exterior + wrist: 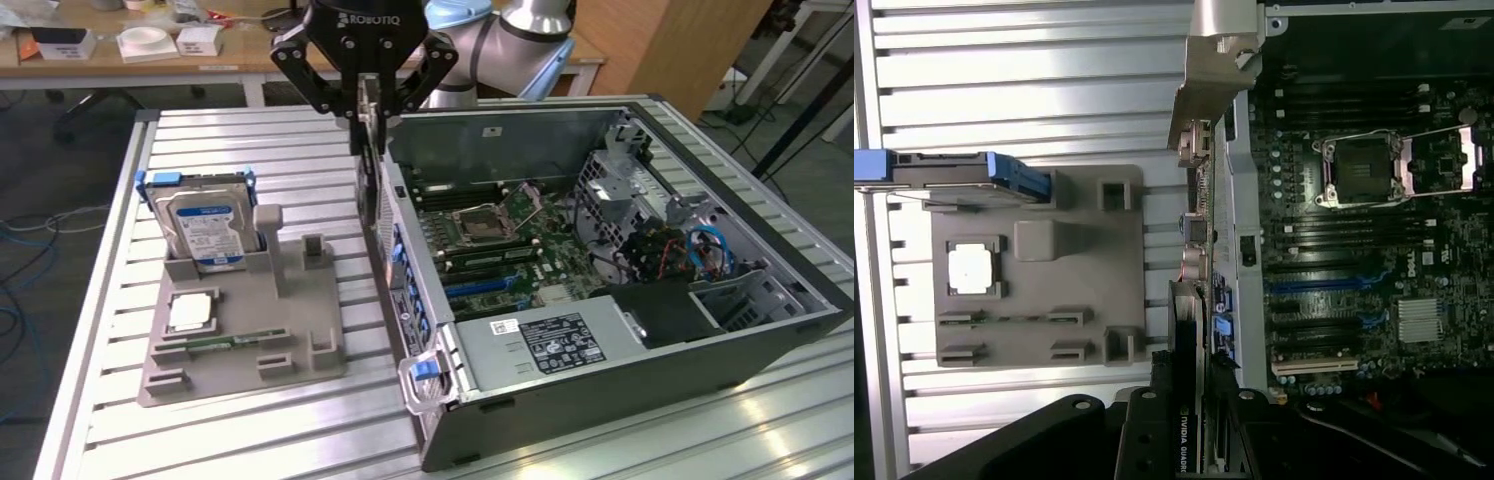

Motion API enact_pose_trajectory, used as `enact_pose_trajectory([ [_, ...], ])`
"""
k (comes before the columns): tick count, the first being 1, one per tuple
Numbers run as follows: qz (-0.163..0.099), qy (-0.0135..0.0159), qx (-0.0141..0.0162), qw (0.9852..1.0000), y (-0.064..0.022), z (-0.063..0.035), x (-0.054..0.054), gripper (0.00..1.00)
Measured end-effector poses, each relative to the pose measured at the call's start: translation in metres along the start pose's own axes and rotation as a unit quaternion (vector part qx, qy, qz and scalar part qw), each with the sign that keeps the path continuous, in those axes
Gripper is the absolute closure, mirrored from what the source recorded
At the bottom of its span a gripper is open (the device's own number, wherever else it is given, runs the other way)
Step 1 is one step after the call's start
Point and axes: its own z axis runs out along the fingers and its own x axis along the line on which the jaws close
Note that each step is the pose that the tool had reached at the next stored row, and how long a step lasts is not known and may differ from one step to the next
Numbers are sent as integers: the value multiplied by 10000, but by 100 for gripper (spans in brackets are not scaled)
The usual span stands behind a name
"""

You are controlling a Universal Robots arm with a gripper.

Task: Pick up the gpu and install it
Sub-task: 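Pick up the gpu and move the gpu toward the slot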

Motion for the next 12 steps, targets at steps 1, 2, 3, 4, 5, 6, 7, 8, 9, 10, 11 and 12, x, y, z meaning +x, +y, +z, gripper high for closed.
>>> enact_pose_trajectory([
  [1,0,0,0,10000,1,0,-15,74],
  [2,0,0,0,10000,2,1,-29,74],
  [3,0,0,0,10000,3,2,-43,74],
  [4,0,0,0,10000,5,2,-57,74],
  [5,0,0,0,10000,6,2,-71,74],
  [6,0,0,0,10000,7,3,-84,74],
  [7,0,0,0,10000,8,3,-99,74],
  [8,0,0,0,10000,9,3,-112,74],
  [9,0,0,0,10000,10,4,-125,74],
  [10,0,0,0,10000,11,4,-138,74],
  [11,0,0,0,10000,12,5,-151,74],
  [12,0,0,0,10000,13,5,-163,74],
])
